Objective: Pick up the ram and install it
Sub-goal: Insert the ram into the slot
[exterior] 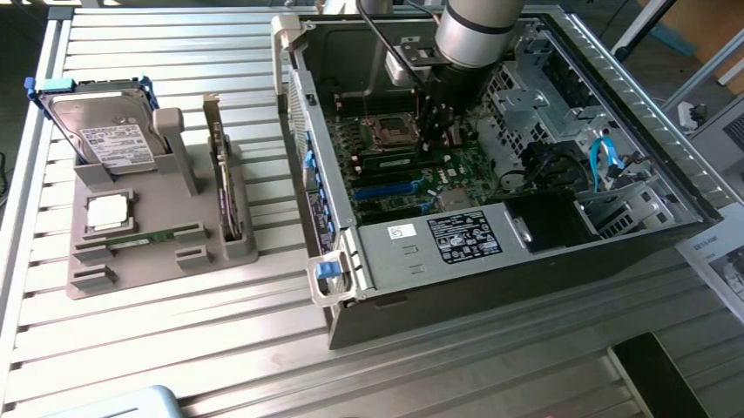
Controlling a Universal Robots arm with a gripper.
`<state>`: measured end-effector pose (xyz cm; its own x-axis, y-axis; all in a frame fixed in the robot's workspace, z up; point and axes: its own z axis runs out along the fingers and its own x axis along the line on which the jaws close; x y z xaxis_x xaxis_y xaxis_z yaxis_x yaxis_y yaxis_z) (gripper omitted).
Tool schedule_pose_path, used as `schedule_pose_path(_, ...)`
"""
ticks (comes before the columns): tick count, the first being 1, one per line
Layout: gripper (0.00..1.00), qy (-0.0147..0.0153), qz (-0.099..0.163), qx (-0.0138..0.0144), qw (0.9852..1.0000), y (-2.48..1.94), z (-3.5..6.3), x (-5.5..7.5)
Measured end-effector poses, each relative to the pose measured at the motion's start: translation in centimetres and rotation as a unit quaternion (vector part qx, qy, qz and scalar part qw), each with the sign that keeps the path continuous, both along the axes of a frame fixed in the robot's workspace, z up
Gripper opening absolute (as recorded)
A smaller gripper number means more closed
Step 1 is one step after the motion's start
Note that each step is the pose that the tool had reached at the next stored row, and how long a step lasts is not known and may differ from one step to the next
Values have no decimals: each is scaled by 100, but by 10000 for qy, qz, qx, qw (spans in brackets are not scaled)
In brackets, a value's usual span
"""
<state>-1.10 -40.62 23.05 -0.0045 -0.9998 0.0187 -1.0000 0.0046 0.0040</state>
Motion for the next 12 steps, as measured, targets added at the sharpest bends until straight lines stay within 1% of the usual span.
schedule_pose_path(4,12,-1,0,1,10000,0,-1,0)
schedule_pose_path(6,25,-1,0,2,10000,1,-2,1)
schedule_pose_path(7,25,0,0,1,10000,0,-1,0)
schedule_pose_path(8,32,-1,0,1,10000,0,-1,0)
schedule_pose_path(12,32,0,0,0,10000,0,0,0)
